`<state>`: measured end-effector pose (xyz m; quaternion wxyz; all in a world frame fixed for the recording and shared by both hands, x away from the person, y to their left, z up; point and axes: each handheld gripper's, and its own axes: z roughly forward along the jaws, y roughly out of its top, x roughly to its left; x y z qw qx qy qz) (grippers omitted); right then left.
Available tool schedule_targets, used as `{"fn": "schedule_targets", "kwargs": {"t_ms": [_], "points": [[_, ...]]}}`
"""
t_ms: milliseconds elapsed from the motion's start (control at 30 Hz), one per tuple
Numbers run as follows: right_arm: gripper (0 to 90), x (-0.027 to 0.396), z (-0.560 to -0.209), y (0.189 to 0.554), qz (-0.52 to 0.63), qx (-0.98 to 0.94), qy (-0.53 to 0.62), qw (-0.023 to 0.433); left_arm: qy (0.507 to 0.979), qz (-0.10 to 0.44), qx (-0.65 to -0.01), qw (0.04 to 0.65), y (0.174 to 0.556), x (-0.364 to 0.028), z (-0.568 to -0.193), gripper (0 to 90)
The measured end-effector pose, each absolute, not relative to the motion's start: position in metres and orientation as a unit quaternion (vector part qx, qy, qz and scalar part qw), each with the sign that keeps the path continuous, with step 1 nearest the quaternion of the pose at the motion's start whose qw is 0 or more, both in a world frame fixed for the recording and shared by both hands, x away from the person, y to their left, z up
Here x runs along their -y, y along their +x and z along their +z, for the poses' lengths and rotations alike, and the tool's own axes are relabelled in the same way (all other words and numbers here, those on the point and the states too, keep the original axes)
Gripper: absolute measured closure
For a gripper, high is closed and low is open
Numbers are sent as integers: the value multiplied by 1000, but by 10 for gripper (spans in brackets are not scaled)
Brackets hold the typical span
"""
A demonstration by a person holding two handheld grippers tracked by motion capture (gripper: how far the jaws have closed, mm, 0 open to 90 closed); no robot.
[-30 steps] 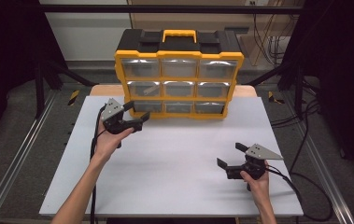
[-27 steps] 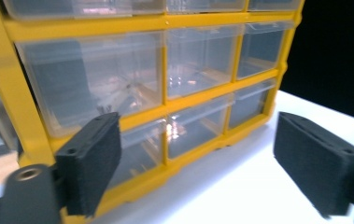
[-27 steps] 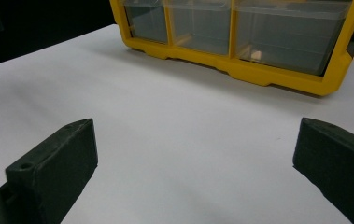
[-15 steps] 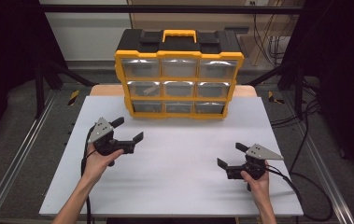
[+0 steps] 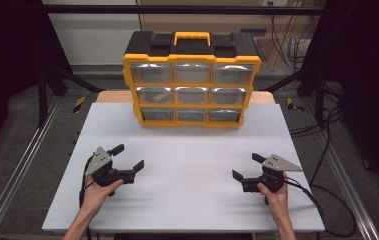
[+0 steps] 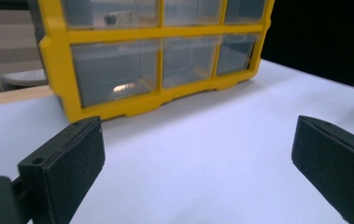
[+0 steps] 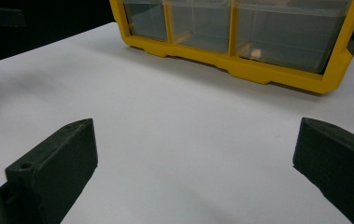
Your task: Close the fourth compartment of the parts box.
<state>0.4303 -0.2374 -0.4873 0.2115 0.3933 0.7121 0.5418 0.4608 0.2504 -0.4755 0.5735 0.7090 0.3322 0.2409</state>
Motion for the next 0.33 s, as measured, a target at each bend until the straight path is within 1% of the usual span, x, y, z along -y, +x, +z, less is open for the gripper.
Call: {"fn": "schedule_targets", "kwargs": {"t_ms": [133, 333], "points": [[4, 237, -488, 430, 542, -712, 392, 212, 705, 240, -339, 575, 457, -257, -481, 25], [4, 236, -489, 430, 537, -716, 392, 213, 709, 243, -332, 573, 453, -263, -487, 25]]}}
